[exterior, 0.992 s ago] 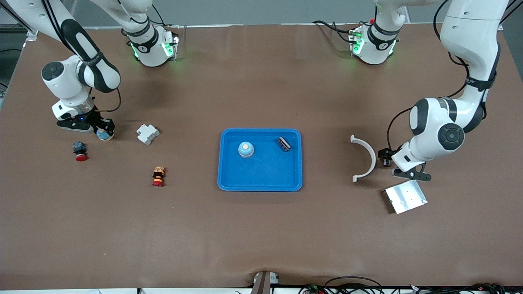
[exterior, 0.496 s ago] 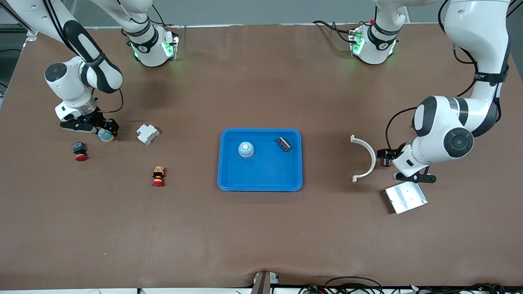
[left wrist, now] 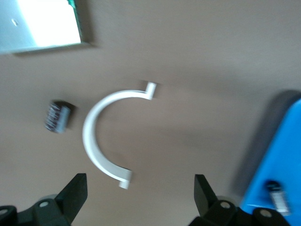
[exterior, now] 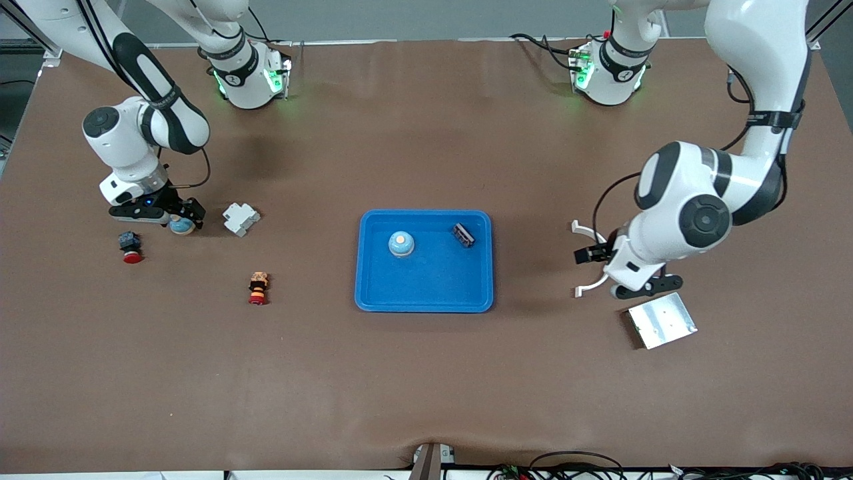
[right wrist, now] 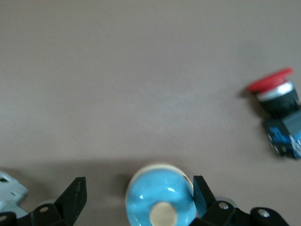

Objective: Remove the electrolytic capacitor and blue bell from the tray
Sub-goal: 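Return the right gripper to the tray while the left gripper returns there too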

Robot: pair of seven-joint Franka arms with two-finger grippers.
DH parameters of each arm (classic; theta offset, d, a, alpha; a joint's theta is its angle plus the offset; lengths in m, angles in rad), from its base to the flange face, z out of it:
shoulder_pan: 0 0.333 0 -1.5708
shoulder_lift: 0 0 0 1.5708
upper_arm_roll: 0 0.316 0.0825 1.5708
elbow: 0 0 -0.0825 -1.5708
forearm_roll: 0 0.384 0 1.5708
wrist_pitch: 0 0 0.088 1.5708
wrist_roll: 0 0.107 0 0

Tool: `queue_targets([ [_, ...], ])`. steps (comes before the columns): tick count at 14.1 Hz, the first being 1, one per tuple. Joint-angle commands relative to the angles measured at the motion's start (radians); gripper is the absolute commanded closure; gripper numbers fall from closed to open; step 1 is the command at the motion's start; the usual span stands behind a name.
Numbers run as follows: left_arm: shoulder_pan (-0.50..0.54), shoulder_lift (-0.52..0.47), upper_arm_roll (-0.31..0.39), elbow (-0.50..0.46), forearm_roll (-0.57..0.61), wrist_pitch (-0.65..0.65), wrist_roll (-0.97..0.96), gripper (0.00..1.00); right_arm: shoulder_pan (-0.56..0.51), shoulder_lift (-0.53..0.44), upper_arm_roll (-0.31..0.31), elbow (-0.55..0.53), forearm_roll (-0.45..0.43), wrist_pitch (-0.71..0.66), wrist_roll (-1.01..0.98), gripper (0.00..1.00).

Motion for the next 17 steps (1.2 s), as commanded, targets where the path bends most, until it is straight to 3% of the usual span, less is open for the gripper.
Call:
queue_targets([
  [1, -0.008, 0.023, -0.018, 0.063, -0.08, -0.025, -0.12, 0.0, 0.03, -0.007, 0.017, 0.031, 0.027, -0.009, 0.006, 0.0],
  [6, -0.111, 0.097, -0.02, 0.136, -0.077, -0.01, -0.311, 0.0, 0.092, -0.064, 0.017, 0.071, 0.027, -0.097, 0.016, 0.0],
  [10, -0.191, 0.135, -0.015, 0.142, -0.067, 0.059, -0.444, 0.0, 0.183, -0.188, 0.016, 0.213, 0.024, -0.468, 0.194, 0.0],
  [14, -0.263, 0.189, -0.012, 0.15, -0.004, 0.105, -0.588, 0.0, 0.247, -0.201, 0.017, 0.421, 0.024, -0.803, 0.399, 0.0],
  [17, -0.309, 0.219, -0.01, 0.15, 0.035, 0.163, -0.682, 0.0, 0.308, -0.196, 0.016, 0.493, 0.01, -0.877, 0.563, 0.0],
])
